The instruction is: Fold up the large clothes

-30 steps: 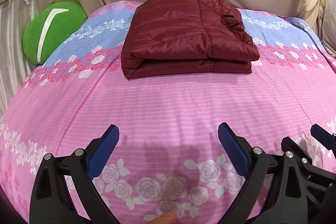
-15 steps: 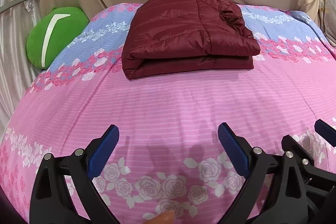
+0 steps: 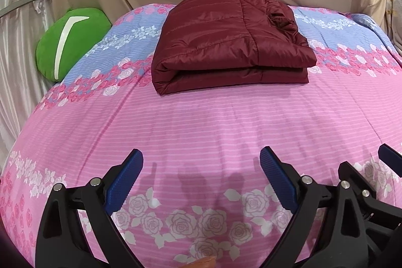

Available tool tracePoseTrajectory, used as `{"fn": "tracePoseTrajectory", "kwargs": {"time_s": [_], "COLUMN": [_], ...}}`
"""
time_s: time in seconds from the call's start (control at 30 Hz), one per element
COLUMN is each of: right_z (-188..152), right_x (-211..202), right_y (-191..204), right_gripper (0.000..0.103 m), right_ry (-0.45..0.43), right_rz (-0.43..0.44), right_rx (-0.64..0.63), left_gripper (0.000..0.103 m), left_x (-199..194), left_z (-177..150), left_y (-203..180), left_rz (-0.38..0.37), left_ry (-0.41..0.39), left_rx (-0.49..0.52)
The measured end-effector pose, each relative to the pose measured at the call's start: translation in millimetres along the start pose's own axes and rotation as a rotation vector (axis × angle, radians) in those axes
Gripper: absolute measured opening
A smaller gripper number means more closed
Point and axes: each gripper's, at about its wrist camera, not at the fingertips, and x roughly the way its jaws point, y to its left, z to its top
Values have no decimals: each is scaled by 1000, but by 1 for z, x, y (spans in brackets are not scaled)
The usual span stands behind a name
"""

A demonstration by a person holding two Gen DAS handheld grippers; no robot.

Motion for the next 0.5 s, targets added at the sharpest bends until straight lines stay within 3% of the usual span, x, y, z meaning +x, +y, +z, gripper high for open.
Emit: {"fn": "tracePoseTrajectory", "kwargs": {"time_s": [0.5], "right_z": [1], "right_x": [0], "right_y": [1], "right_gripper": [70], "right_ry": [1], "right_rz": [1], "right_rx": [-2], "left_gripper": [91], "left_x": [1], "left_z": [0], "left_y": [0], "left_rz": [6], "left_ry": [6], "left_rx": [-7]}}
